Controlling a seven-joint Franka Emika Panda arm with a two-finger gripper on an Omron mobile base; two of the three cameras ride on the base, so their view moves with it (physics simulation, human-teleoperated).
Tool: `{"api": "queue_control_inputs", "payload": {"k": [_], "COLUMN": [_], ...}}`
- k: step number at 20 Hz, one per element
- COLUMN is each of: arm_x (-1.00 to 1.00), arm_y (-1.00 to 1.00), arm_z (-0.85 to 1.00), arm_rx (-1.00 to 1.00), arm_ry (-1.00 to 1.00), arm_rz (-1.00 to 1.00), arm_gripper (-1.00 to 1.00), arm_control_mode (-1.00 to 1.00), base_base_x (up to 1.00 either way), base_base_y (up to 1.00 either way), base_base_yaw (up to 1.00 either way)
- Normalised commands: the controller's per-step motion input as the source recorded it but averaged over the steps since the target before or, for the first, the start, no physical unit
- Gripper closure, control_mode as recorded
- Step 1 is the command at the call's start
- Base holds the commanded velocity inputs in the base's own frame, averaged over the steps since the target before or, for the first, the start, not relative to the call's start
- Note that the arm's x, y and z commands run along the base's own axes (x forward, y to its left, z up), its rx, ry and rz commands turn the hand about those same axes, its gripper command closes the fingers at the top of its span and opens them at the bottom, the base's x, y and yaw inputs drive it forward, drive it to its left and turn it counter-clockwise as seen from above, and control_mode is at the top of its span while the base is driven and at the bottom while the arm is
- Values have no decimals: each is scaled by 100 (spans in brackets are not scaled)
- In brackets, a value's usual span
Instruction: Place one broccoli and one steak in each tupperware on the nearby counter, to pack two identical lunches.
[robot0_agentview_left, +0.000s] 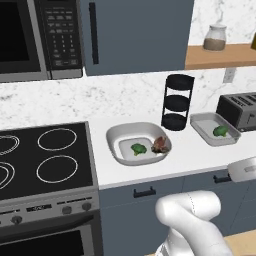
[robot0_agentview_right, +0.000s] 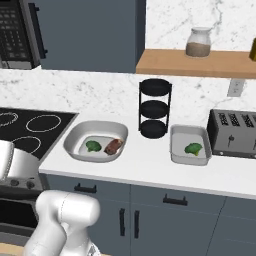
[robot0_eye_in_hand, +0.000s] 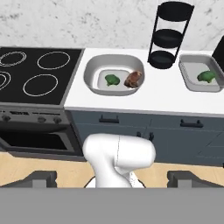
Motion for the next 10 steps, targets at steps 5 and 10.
{"api": "queue_control_inputs", "payload": {"k": [5, 10], "arm_x": [0, 0], "arm_y": [0, 0], "arm_z": [0, 0], "arm_rx": [0, 0], "arm_ry": [0, 0], "arm_rz": [0, 0], "arm_gripper": [-100, -100], "arm_control_mode": [100, 100], "base_base_x": [-79, -56], "base_base_y": [-7, -35], "base_base_yaw": [-2, -1]}}
